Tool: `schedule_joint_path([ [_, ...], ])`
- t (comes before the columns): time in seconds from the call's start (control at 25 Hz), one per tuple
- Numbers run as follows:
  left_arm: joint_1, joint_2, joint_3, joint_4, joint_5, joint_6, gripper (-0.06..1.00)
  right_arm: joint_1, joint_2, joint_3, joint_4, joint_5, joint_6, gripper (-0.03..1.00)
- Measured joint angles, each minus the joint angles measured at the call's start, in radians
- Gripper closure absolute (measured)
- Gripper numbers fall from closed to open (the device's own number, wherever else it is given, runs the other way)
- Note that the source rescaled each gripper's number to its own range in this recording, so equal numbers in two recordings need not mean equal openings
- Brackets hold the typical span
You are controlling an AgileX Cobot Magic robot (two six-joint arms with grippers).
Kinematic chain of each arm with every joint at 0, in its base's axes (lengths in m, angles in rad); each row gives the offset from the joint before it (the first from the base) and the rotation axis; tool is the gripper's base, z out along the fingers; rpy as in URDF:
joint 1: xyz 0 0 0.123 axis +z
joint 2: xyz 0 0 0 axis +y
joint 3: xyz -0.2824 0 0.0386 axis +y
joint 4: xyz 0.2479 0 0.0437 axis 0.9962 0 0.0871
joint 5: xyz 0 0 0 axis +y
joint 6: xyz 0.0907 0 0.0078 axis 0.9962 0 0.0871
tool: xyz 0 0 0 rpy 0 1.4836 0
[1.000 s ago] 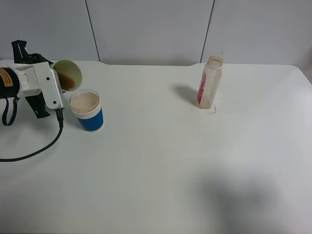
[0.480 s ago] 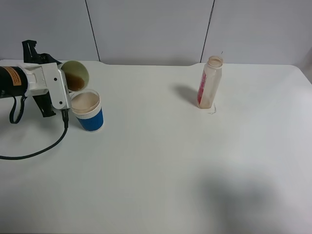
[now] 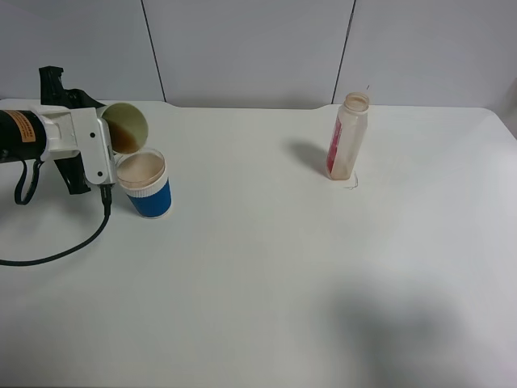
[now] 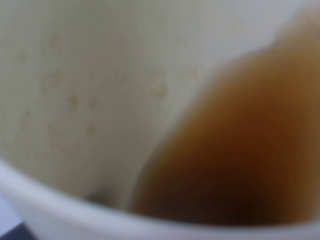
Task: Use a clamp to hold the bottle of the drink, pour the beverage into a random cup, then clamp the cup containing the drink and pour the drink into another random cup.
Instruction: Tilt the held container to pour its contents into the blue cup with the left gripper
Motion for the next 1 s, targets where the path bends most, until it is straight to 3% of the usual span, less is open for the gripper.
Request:
schedule_joint_path([
  [1.0,0.0,0.0,-0.034,0.001,-0.024,0.142,0.93,0.0,0.0,0.0,0.0,0.0,0.0,-0.01],
])
